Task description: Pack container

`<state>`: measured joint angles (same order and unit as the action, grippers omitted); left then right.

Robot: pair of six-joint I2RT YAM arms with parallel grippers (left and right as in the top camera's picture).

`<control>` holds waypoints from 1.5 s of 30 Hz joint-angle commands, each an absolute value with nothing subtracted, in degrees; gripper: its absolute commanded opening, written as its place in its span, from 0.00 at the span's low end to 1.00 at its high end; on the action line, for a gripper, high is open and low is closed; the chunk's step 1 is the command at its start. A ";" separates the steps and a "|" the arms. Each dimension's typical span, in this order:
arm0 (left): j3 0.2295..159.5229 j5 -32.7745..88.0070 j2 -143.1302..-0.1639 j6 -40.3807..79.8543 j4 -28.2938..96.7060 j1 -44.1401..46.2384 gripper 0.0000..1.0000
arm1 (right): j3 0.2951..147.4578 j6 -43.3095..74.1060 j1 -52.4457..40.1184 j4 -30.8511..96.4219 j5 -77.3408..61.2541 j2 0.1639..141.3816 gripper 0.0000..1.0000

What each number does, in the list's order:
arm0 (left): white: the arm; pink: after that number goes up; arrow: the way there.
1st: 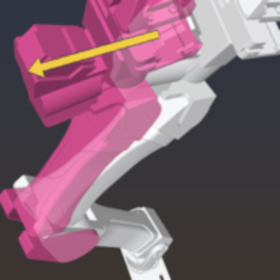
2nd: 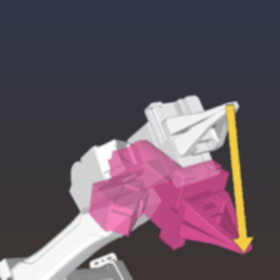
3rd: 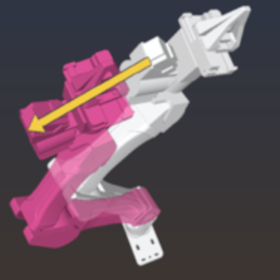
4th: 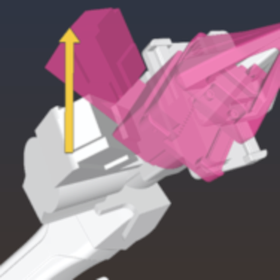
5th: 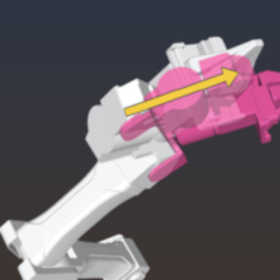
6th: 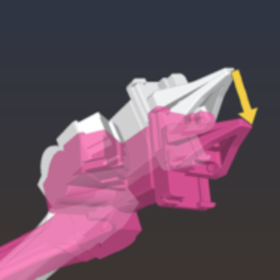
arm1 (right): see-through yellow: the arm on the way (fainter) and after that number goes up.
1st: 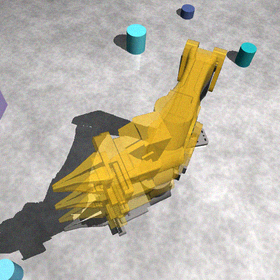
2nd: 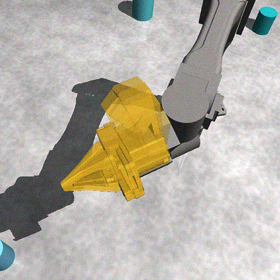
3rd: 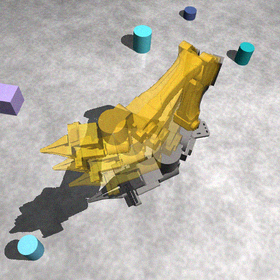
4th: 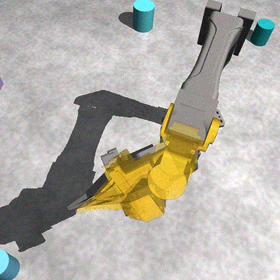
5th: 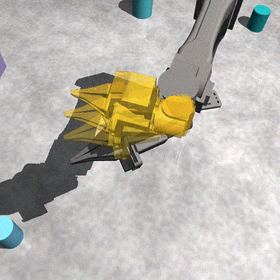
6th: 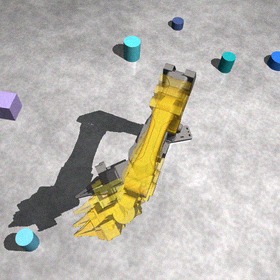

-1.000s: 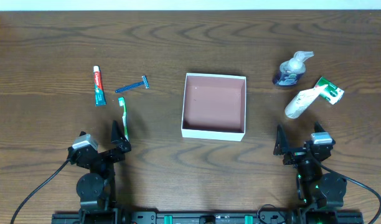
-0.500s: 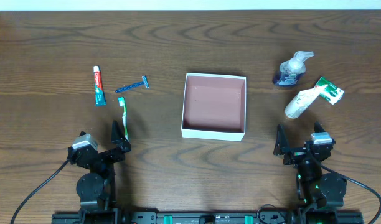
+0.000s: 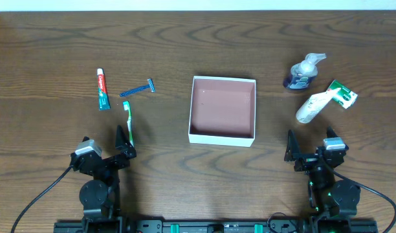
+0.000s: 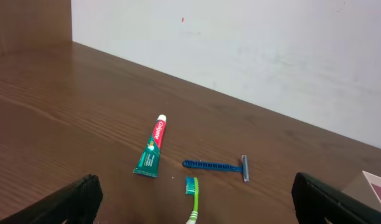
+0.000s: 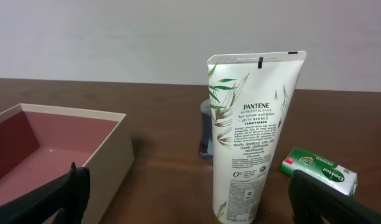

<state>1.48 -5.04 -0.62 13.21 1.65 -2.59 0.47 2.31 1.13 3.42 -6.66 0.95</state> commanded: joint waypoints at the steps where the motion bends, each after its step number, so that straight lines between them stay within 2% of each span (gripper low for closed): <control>1: 0.23 -5.52 -0.34 12.27 3.75 -2.87 0.98 | 0.32 1.63 1.48 3.64 -6.87 0.30 0.99; 45: 0.23 -5.52 -0.34 12.27 3.73 -2.87 0.98 | 0.32 1.63 1.48 2.13 -6.42 0.30 0.99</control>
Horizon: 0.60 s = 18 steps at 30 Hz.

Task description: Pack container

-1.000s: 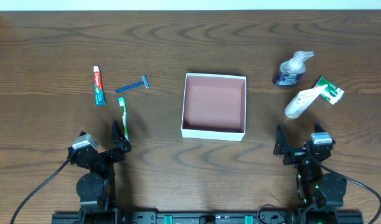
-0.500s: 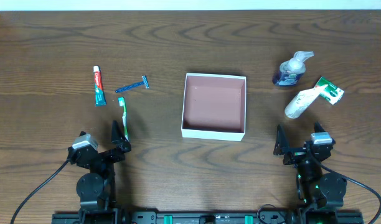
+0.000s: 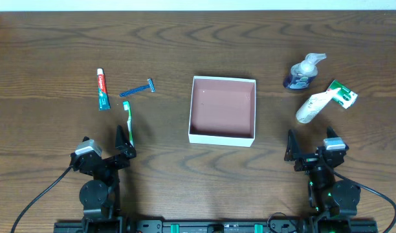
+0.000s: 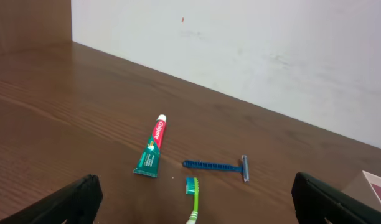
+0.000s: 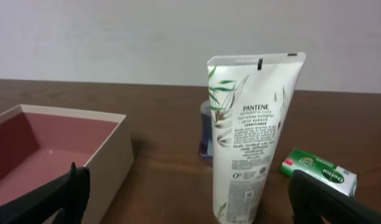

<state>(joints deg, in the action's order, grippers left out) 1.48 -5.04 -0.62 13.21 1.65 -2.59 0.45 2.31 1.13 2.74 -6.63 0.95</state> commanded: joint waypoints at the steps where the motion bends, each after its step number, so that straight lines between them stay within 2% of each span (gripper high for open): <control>1: 0.23 -5.52 -0.34 12.27 3.73 -2.87 0.98 | 0.32 1.74 1.48 1.28 -7.16 0.30 0.99; 6: 0.23 -5.52 -0.34 12.27 3.73 -2.87 0.98 | 1.63 4.89 1.48 -3.55 -17.52 0.32 0.99; 11: 0.23 -5.52 -0.34 12.27 3.73 -2.87 0.98 | 11.25 8.16 1.48 1.96 -18.26 3.92 0.99; 14: 0.23 -5.52 -0.34 12.27 3.75 -2.87 0.98 | 21.15 7.35 1.48 7.38 -18.33 11.16 0.99; 18: 0.23 -5.52 -0.34 12.27 3.73 -2.87 0.98 | 39.42 5.39 1.48 18.11 -19.18 27.49 0.99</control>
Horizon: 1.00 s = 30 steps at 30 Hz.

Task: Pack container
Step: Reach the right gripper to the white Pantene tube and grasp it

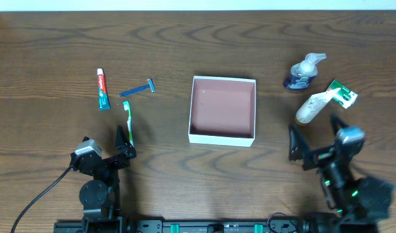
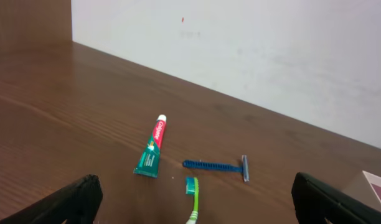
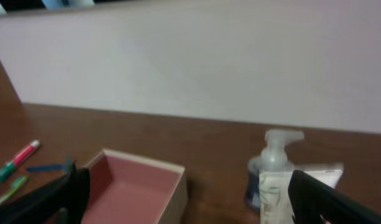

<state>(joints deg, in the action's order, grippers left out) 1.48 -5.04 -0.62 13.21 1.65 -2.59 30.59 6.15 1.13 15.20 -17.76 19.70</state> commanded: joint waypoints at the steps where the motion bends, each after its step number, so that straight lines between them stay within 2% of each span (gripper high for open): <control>1: 0.23 -5.52 -0.34 12.27 3.73 -2.87 0.98 | 43.90 5.04 1.48 21.26 -19.20 31.55 0.99; 8: 0.23 -5.52 -0.34 12.27 3.73 -2.87 0.98 | 73.43 4.27 1.48 44.51 -24.71 56.73 0.99; 16: 0.23 -5.52 -0.34 12.27 3.73 -2.87 0.98 | 78.52 2.76 1.50 47.13 -28.03 68.84 0.99; 24: 0.23 -5.52 -0.34 12.27 3.73 -2.87 0.98 | 78.52 33.23 1.48 52.58 -3.77 73.36 0.93; 30: 0.23 -5.52 -0.34 12.27 3.73 -2.87 0.98 | 78.52 41.19 1.48 54.76 3.79 75.66 0.96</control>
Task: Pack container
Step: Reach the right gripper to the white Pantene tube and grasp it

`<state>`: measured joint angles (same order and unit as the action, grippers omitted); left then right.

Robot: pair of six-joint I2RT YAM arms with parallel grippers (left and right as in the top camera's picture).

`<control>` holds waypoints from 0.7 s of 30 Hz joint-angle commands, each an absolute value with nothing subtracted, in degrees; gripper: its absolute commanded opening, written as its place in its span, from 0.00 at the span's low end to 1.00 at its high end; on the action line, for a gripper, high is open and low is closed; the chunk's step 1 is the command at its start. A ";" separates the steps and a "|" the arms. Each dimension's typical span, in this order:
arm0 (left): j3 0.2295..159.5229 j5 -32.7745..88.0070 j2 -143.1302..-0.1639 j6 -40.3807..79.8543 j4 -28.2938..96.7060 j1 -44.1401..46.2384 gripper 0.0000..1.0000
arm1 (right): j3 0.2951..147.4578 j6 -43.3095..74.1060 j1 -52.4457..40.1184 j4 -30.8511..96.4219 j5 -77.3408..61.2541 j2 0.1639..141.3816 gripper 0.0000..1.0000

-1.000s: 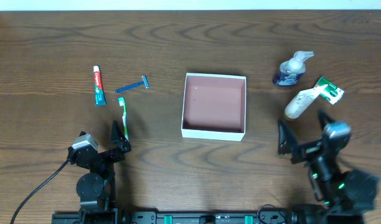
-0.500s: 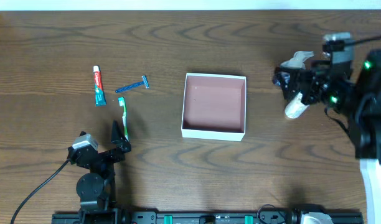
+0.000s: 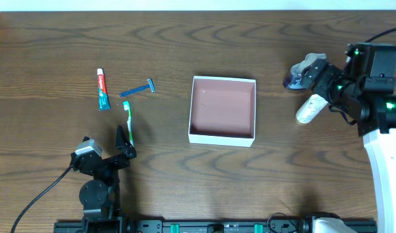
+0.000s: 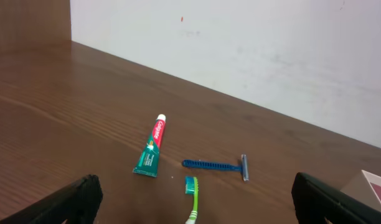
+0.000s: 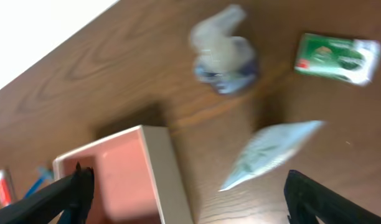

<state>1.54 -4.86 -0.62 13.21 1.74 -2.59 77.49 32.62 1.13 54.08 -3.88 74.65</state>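
Observation:
The open white box with a pink inside (image 3: 222, 109) sits mid-table. Left of it lie a toothpaste tube (image 3: 103, 89), a blue razor (image 3: 137, 89) and a green toothbrush (image 3: 128, 120). My left gripper (image 3: 125, 141) rests open near the front edge, with the toothbrush (image 4: 192, 198) lying ahead of it. My right gripper (image 3: 312, 74) hangs open and high above the right-hand items: a pump bottle (image 5: 225, 50), a white conditioner tube (image 5: 271, 152) and a green soap pack (image 5: 337, 50). Neither gripper holds anything.
The right arm's body (image 3: 379, 110) covers the table's right edge and hides the soap pack from overhead. A white wall (image 4: 240, 50) runs along the far edge of the table. The right wrist view is blurred.
My right arm has left the front right of the table; it is now high over the bottle, tube and soap, looking down on them. The left arm and all the objects are unmoved.
Both arms were parked open at the front edge, the right one facing the conditioner tube at table level. The right wrist then showed the box and bottle from higher up. Now it hangs over the right-hand items. No object has moved.

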 commanded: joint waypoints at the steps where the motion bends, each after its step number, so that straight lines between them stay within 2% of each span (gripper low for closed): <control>1: 0.23 -5.52 -0.34 12.27 3.73 -2.87 0.98 | 78.52 42.15 1.48 55.27 5.06 76.01 0.96; 8: 0.23 -5.52 -0.34 12.27 3.73 -2.87 0.98 | 78.06 45.23 1.50 56.62 7.31 78.94 0.93; 15: 0.23 -5.52 -0.34 12.27 3.73 -2.87 0.98 | 77.43 45.41 1.50 56.93 7.29 82.19 0.72; 18: 0.23 -5.52 -0.34 12.27 3.73 -2.87 0.98 | 77.28 45.41 1.50 56.99 7.29 83.61 0.68; 21: 0.23 -5.52 -0.34 12.27 3.73 -2.87 0.98 | 77.12 45.39 1.48 56.60 7.29 84.88 0.59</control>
<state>1.54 -4.86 -0.62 13.21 1.74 -2.59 77.45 44.71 1.13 56.73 6.24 83.72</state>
